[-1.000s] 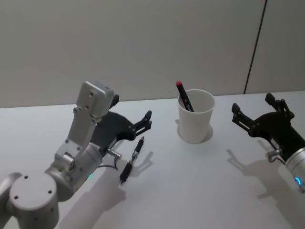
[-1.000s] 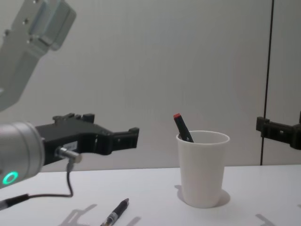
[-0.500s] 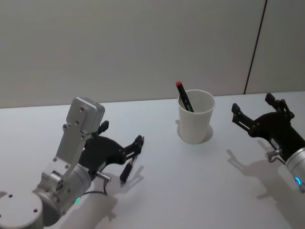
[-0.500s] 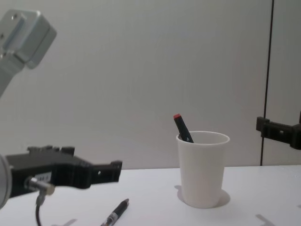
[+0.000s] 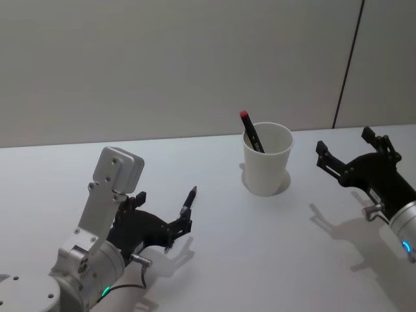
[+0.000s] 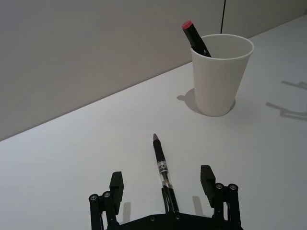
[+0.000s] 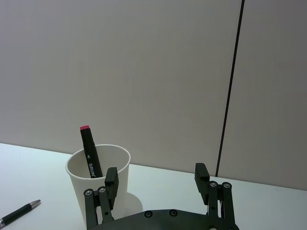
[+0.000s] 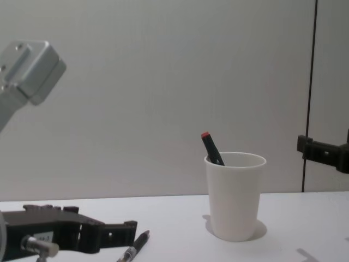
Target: Place the pen into the pen holder.
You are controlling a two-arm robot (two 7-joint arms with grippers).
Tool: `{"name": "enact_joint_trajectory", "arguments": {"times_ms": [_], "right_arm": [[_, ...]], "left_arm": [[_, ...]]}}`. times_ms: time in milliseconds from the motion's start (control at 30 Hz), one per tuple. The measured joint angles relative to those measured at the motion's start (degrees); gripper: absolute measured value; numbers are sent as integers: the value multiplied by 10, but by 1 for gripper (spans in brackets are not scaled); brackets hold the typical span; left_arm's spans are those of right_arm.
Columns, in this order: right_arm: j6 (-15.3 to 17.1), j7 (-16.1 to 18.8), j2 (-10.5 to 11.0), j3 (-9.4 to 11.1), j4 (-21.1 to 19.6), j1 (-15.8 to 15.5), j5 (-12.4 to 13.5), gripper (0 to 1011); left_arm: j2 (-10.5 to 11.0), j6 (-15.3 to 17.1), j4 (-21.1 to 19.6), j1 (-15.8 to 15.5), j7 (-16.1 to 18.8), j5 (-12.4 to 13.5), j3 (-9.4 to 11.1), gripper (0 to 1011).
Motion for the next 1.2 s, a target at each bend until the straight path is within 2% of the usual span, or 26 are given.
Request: {"name": "enact_joint_trajectory", "arguments": {"times_ms": [267,567,1200], "right_arm": [[0,0,0,0,0,0,0,1001],[0,0,0,0,0,0,0,1001],[0,0,0,0,0,0,0,1001]], "left_arm": [[-19,31,0,-2,11,-12,3,1001],[-38,60,5,-9,19,-14,5,1001],[-73,108,27,-28,22,16,13,1001]]}}
